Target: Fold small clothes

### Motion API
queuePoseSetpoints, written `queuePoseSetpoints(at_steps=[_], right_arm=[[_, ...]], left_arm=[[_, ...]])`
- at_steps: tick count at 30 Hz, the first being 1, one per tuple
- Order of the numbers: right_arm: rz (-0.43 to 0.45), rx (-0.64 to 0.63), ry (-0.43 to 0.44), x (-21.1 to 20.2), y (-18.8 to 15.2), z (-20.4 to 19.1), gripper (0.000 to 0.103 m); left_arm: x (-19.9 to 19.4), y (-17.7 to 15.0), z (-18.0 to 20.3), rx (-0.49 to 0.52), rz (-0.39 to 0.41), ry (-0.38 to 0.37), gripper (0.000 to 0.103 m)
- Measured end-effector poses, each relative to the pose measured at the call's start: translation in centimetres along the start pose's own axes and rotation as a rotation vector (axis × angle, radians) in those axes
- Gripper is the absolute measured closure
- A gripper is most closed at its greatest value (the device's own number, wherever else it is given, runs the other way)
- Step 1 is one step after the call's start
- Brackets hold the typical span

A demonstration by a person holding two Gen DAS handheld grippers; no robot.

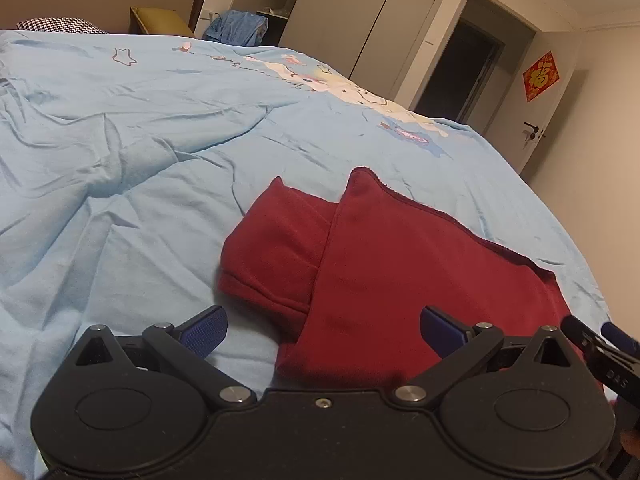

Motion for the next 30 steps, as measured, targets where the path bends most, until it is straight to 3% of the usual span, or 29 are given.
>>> queuePoseSetpoints(at_steps=[6, 11, 14, 30], right_arm=[[0.003, -0.087, -0.034, 1.6, -0.4, -2.5, 0.000], [-0.043, -0.127, -0.030, 2.9, -4.0, -4.0, 0.000], [0.029, -0.090, -0.039, 2.4, -5.5, -3.9, 0.000], [0.040, -0.070, -0.046, 2.1, -5.6, -3.6, 0.000]], left_arm=[[-0.1, -0.4, -0.2, 0.002, -0.009, 0.019, 0.001], [0.6, -1.2, -0.8, -0.022, -0.042, 0.021, 0.001], [1.0, -1.7, -1.2, -0.037, -0.058, 0.029, 0.001], [1.7, -2.0, -1.5, -0.021, -0.066, 0.051, 0.001]])
Point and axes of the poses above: each gripper's, at about its wrist camera, not at the fingertips, and x roughly the way its jaws point, z to its right, y to its top, the point moved 9 cm from there along x, roughly the way its jaws point, and after that the axes turned 15 degrees about -y, right-handed, at the moved point
